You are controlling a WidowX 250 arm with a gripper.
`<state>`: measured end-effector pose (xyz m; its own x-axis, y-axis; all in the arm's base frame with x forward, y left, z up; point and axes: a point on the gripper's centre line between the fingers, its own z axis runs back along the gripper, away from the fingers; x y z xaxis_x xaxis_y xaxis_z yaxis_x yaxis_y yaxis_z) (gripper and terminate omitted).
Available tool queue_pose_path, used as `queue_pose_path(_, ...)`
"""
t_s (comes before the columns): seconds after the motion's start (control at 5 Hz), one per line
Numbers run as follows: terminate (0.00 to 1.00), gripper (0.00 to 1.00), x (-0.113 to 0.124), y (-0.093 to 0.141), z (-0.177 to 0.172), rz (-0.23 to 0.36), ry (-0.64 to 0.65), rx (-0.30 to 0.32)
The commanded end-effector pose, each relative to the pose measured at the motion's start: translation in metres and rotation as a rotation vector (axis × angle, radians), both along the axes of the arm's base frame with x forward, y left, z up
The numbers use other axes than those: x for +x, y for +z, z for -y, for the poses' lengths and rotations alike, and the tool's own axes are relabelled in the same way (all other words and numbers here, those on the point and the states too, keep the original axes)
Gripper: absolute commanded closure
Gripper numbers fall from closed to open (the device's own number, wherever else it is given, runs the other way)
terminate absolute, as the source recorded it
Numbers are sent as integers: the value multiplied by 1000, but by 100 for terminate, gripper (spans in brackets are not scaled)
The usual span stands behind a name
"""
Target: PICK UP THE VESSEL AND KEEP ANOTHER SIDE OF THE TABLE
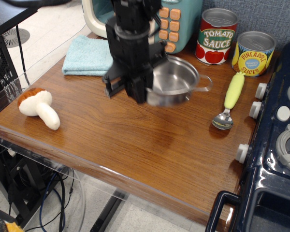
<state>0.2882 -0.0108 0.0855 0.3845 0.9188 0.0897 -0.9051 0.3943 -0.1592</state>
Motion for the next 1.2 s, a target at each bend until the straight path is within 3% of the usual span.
queue_pose_path(0.0,0,100,-28,-10,26,30,-85,15)
queue_pose_path(0.6,0,100,-46,-58,49,-26,-151,52)
queue_pose_path(0.8,0,0,-50,-61,48,-39,-176,71)
queue_pose_path(1.0,0,0,-51,-57,49,-51,-155,87)
